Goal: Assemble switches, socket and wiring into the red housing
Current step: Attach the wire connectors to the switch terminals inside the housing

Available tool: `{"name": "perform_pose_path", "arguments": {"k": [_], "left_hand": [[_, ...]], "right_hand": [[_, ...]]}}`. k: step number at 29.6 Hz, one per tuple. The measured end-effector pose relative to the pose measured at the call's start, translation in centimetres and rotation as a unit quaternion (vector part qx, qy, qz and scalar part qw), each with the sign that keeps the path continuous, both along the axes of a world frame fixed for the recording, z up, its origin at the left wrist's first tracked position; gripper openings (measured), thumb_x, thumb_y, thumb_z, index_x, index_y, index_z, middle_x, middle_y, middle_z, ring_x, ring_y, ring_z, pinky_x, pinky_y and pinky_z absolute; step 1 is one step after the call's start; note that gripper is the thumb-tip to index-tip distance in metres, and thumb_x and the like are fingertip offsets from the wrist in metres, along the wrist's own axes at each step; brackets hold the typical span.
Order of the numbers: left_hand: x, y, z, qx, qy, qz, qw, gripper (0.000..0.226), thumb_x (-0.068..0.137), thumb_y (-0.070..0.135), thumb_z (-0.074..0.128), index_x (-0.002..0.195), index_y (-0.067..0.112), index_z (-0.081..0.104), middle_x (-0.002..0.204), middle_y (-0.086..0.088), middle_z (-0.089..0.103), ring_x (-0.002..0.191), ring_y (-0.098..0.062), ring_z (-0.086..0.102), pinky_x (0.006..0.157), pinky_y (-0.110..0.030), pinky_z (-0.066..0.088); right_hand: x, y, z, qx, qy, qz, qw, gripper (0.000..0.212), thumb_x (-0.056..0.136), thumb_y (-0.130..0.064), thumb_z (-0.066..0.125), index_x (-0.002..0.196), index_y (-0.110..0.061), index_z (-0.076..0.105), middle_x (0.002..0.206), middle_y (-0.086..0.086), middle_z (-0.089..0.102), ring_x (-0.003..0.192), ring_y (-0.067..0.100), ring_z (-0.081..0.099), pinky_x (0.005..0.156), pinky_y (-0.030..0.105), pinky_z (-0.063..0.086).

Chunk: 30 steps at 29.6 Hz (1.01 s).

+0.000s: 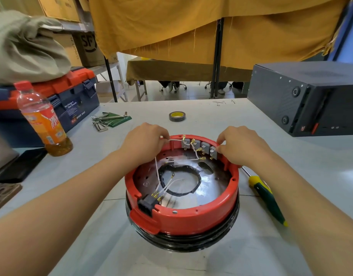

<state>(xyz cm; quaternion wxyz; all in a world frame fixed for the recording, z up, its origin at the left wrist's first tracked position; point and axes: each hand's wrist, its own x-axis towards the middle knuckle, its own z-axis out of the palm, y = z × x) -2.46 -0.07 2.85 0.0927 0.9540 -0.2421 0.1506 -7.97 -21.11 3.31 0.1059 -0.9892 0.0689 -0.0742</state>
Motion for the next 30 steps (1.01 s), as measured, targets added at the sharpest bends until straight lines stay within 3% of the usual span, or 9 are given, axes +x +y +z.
{"name": "perform_pose_path", "arguments": {"k": [4,8,12,14,18,26,30], "left_hand": [[0.3,-0.3,0.4,-0.058,0.051,-0.026,0.997,0.018,0.091,0.019,0.057,0.100,0.017,0.072,0.098,-0.007,0.071,0.092,-0.023,0.060,0.080,-0.029,0.046],[0.4,-0.4,0.4,-0.070,0.074,-0.027,0.994,0.016,0.089,0.018,0.060,0.098,0.016,0.073,0.094,-0.007,0.071,0.084,-0.018,0.058,0.066,-0.017,0.032],[0.1,-0.3,0.3,-0.043,0.053,-0.025,0.997,0.018,0.093,0.019,0.053,0.101,0.017,0.070,0.096,-0.007,0.070,0.089,-0.024,0.060,0.074,-0.029,0.044],[-0.2,-0.4,0.0,0.003,0.030,-0.014,0.999,0.020,0.095,0.024,0.048,0.104,0.019,0.065,0.098,-0.009,0.067,0.093,-0.030,0.058,0.075,-0.036,0.047],[-0.4,-0.4,-0.7,0.068,-0.011,-0.007,0.998,0.017,0.097,0.028,0.039,0.100,0.019,0.053,0.097,-0.009,0.063,0.089,-0.034,0.055,0.065,-0.034,0.039],[-0.6,0.0,-1.1,0.026,-0.020,-0.029,0.999,0.015,0.093,0.027,0.045,0.100,0.021,0.057,0.091,-0.007,0.065,0.087,-0.032,0.056,0.064,-0.035,0.042],[-0.7,0.5,-0.9,-0.048,0.042,-0.045,0.997,0.016,0.088,0.018,0.057,0.103,0.022,0.062,0.084,0.003,0.066,0.087,-0.022,0.060,0.076,-0.038,0.050]], "right_hand": [[-0.3,0.0,0.2,-0.009,0.000,0.004,1.000,0.019,0.088,-0.021,0.057,0.103,-0.017,0.068,0.102,0.012,0.062,0.085,0.031,0.056,0.066,0.029,0.041],[-0.3,0.0,0.2,-0.012,-0.021,0.018,1.000,0.022,0.088,-0.025,0.059,0.108,-0.019,0.066,0.107,0.009,0.062,0.095,0.031,0.058,0.068,0.030,0.041],[0.3,0.4,0.4,0.051,-0.062,0.118,0.990,0.030,0.087,-0.027,0.063,0.116,-0.023,0.063,0.113,0.004,0.056,0.108,0.022,0.053,0.086,0.034,0.045],[0.6,1.0,0.4,0.065,-0.073,0.155,0.983,0.023,0.086,-0.027,0.064,0.109,-0.024,0.066,0.106,0.002,0.054,0.106,0.019,0.051,0.084,0.033,0.044],[1.3,2.3,-0.3,0.031,-0.062,0.184,0.980,0.022,0.087,-0.024,0.063,0.108,-0.022,0.066,0.109,0.004,0.052,0.107,0.021,0.046,0.085,0.039,0.046],[1.9,2.7,-1.2,0.049,-0.067,0.191,0.978,0.015,0.085,-0.018,0.064,0.099,-0.017,0.069,0.106,0.006,0.050,0.101,0.020,0.043,0.076,0.027,0.036],[1.7,2.5,-1.2,0.078,-0.070,0.186,0.977,0.014,0.086,-0.013,0.060,0.095,-0.016,0.070,0.103,0.005,0.050,0.091,0.015,0.038,0.074,0.024,0.032]]}}
